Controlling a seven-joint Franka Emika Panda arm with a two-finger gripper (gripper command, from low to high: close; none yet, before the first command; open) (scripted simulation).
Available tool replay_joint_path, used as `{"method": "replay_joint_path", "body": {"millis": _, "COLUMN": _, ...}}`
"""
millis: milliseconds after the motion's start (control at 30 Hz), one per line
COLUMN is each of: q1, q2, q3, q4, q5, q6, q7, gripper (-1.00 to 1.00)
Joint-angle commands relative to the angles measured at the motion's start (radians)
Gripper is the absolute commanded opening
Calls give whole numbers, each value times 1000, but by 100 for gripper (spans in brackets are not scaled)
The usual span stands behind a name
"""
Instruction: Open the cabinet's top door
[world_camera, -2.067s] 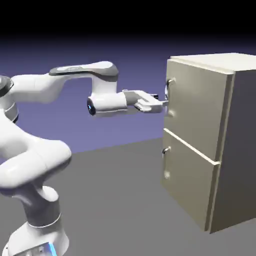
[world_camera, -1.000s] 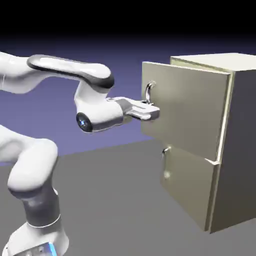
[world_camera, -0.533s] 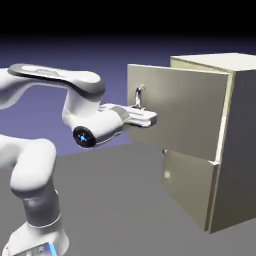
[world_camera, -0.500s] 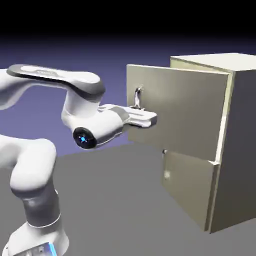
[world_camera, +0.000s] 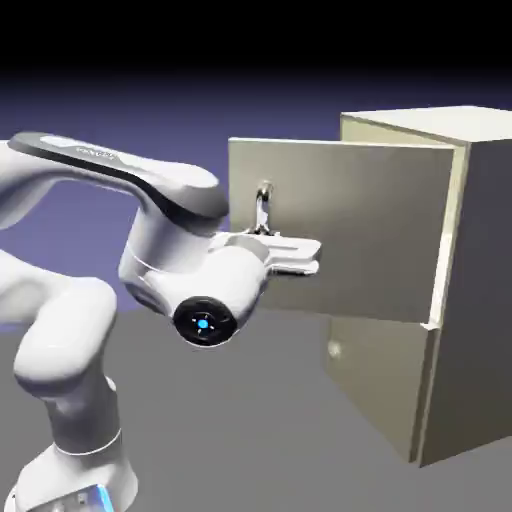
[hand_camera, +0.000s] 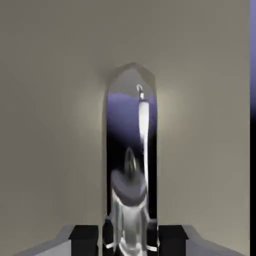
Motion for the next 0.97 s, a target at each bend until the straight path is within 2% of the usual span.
{"method": "replay_joint_path", "body": {"millis": 0, "q1": 36, "q2": -20, "q3": -29, "q4": -4, "q5": -23, "q6": 32, "q7": 13, "gripper": -100}}
{"method": "replay_joint_path", "body": {"millis": 167, "q1": 217, "q2": -152, "q3": -145, "q4": -36, "q5": -101, "q6": 219, "q7": 88, "gripper": -100}}
{"method": "replay_joint_path", "body": {"millis": 233, "q1": 282, "q2": -174, "q3": -212, "q4": -20, "q5": -155, "q6": 235, "q7": 110, "gripper": -100}}
{"method": "replay_joint_path", "body": {"millis": 600, "q1": 564, "q2": 30, "q3": -605, "q4": 349, "q5": -444, "q6": -195, "q7": 85, "gripper": -100}}
{"method": "replay_joint_path", "body": {"millis": 900, "q1": 884, "q2": 64, "q3": -868, "q4": 640, "q5": -571, "q6": -434, "q7": 94, "gripper": -100}}
{"method": "replay_joint_path", "body": {"millis": 933, "q1": 884, "q2": 64, "q3": -868, "q4": 640, "q5": -571, "q6": -434, "q7": 94, "gripper": 100}}
